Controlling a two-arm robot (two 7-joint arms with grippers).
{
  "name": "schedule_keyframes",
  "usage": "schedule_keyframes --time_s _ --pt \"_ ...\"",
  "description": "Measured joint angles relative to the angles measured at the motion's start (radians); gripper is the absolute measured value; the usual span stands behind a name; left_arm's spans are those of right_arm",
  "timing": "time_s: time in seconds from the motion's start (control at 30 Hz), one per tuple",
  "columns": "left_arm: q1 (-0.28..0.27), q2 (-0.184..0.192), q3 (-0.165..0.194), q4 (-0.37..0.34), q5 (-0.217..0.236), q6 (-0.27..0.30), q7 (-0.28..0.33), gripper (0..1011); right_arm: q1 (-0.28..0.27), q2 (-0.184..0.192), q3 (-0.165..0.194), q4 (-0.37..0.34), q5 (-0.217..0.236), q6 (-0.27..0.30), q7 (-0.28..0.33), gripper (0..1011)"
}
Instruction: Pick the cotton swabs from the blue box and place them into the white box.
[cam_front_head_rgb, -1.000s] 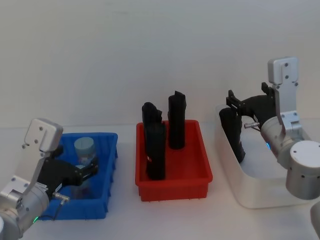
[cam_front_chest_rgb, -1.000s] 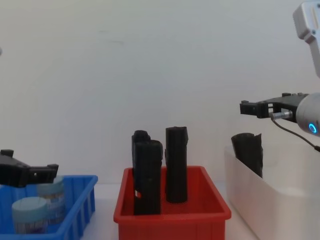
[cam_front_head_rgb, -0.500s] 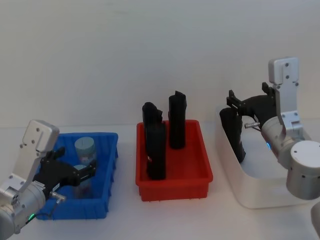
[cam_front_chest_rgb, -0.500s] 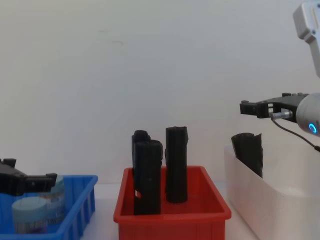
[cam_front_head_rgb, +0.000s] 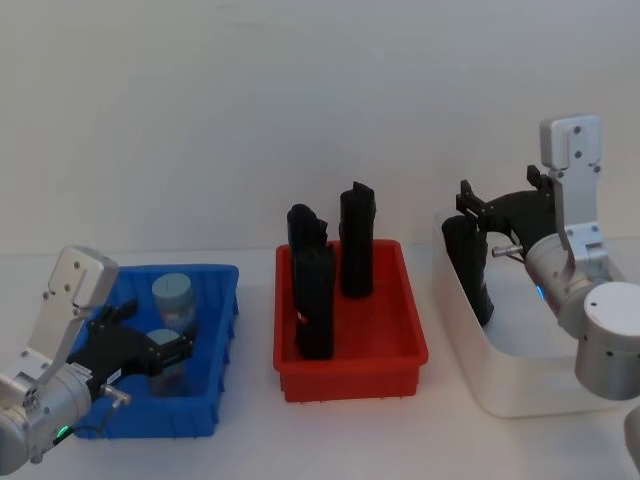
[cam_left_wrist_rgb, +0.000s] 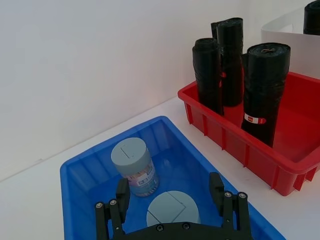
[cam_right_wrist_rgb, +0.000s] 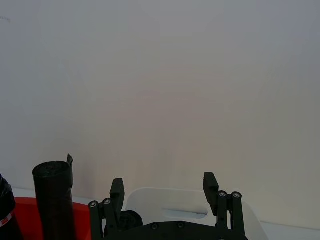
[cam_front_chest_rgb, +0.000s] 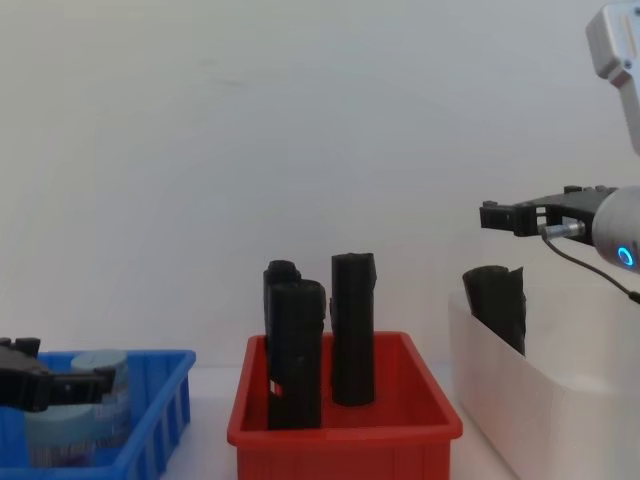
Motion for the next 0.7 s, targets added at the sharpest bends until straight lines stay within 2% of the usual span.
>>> schedule_keyframes --time_s 0.7 --pt "-0.052 -0.026 0.003 0.123 0.018 -0.034 -0.084 1004 0.000 0.000 0.000 0.000 0.000 0.000 0.000 1002"
